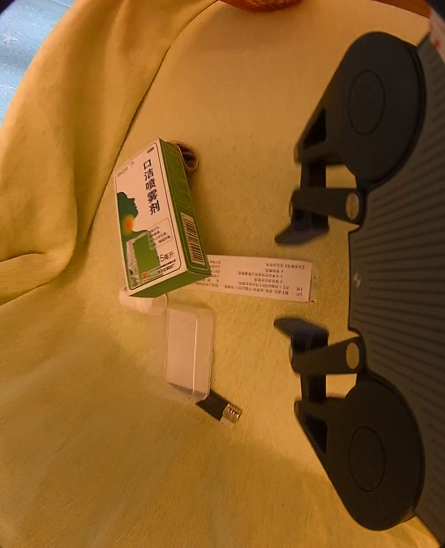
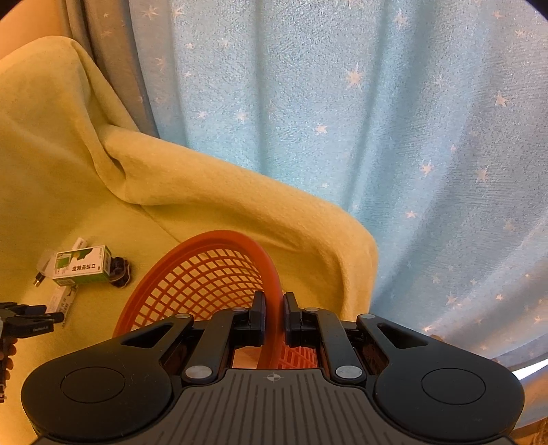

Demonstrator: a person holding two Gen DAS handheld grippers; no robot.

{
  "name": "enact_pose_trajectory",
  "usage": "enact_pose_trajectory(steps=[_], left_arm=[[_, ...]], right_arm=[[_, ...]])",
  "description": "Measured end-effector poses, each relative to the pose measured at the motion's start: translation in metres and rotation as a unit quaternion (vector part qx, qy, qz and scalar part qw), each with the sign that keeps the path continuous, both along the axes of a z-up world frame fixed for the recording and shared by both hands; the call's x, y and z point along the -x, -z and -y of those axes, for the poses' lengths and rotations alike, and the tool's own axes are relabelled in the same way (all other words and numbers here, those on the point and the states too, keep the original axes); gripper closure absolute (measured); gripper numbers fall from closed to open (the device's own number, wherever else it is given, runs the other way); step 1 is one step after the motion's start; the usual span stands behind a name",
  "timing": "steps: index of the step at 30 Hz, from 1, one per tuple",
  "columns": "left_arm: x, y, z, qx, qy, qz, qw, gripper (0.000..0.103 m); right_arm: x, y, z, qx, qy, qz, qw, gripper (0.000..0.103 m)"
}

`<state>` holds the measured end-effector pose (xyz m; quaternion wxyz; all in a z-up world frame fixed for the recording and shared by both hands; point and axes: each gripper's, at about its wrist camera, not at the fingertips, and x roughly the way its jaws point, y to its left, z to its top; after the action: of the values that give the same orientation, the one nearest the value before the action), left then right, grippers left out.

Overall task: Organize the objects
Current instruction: 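Move the left tool to the long white box and grasp it, then carry the white box with the left tool over the wastebasket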

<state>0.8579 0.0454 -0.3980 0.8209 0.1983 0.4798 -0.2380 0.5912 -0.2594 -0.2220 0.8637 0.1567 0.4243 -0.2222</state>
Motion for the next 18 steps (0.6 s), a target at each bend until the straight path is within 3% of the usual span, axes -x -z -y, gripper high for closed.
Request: enact_pose_trajectory(steps=[7, 18], left_arm=[[0.015, -0.006, -0.009, 0.009, -0.005, 0.004, 0.9999, 0.082], [0.074, -0.042, -0.038, 0.049, -0.049, -0.012, 0.9975, 0.082]], right_arm=[[-0.001, -0.001, -0.003, -0.001, -0.001, 0.002, 1.0, 0.096], [-0.003, -0.001, -0.003, -0.004, -0.012, 0.009, 1.0, 0.096]])
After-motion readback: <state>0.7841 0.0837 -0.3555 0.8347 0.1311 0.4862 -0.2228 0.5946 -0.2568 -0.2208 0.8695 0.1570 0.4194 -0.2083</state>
